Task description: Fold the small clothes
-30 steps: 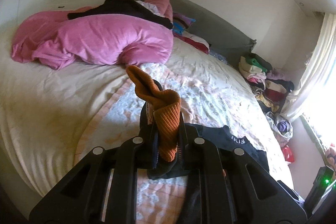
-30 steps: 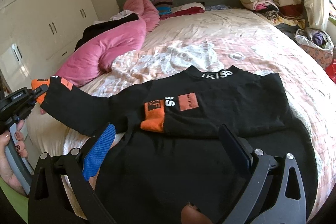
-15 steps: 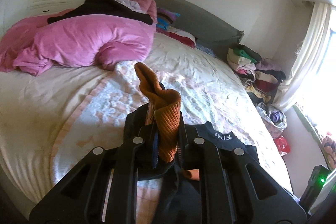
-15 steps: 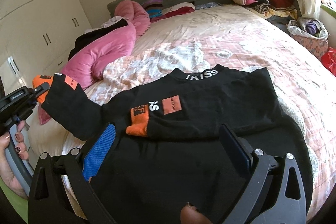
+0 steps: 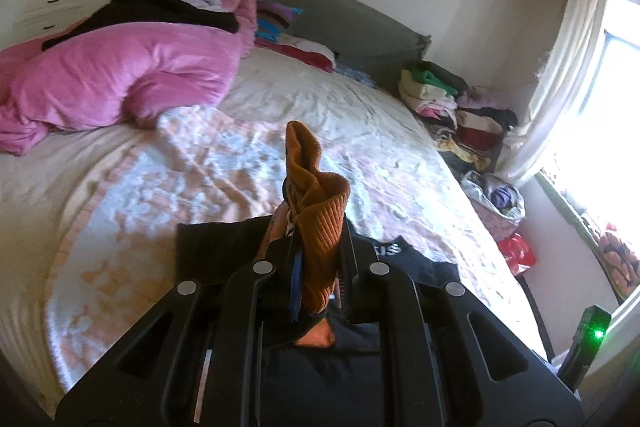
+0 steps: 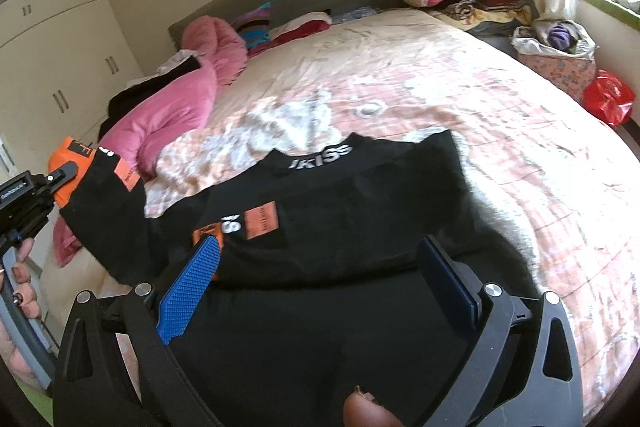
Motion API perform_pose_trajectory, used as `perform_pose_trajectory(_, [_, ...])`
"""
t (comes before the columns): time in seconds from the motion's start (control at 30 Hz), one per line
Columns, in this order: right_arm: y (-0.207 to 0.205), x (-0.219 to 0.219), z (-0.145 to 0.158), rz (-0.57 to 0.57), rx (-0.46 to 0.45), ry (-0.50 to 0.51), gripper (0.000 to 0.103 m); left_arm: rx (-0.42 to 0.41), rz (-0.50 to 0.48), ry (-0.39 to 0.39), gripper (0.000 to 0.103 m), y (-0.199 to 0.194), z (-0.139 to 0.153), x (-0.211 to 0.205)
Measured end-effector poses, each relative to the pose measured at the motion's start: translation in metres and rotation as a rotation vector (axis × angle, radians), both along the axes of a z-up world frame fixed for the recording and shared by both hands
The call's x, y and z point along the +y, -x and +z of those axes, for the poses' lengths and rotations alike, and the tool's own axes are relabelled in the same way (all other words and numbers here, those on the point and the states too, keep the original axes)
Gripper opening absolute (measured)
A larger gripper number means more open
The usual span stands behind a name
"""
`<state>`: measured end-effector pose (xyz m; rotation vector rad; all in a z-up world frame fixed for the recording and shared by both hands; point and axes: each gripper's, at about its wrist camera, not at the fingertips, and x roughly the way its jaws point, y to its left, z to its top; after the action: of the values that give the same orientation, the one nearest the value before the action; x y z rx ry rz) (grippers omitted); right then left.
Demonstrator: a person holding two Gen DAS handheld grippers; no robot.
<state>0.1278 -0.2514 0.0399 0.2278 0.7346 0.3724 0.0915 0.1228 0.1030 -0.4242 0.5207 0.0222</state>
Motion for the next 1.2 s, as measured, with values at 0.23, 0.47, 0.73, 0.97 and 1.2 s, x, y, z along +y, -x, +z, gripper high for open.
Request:
perform_pose_trajectory(0.23, [-0.009, -0.021, -0.008, -0.054, 0.013, -0.004, 0.098, 0.012, -0.076, 0.008, 0.007, -0.024, -0.008, -0.030])
perform_pose_trajectory(0.47, [-0.012, -0.035, -0.009, -0.094, 0.010, 0.001, 0.098, 0.031, -0.149, 0.013, 0.007, -0.046, -0.022, -0.062])
perform_pose_trajectory(0.73, [-0.018, -0.055, -0.013, -0.153, 0.014, -0.010, 0.098, 0.081, -0.235, 0.000, 0.007, -0.072, -0.045, -0.096])
perform_pose_trajectory(0.97, [-0.026, -0.069, -0.021, -0.197, 0.044, -0.019, 0.098, 0.136, -0.296, 0.004, 0.007, -0.087, -0.069, -0.117])
perform_pose_trajectory(1.2, [-0.032, -0.075, -0.030, -0.219, 0.076, -0.017, 0.098, 0.216, -0.353, 0.036, 0.008, -0.098, -0.098, -0.126])
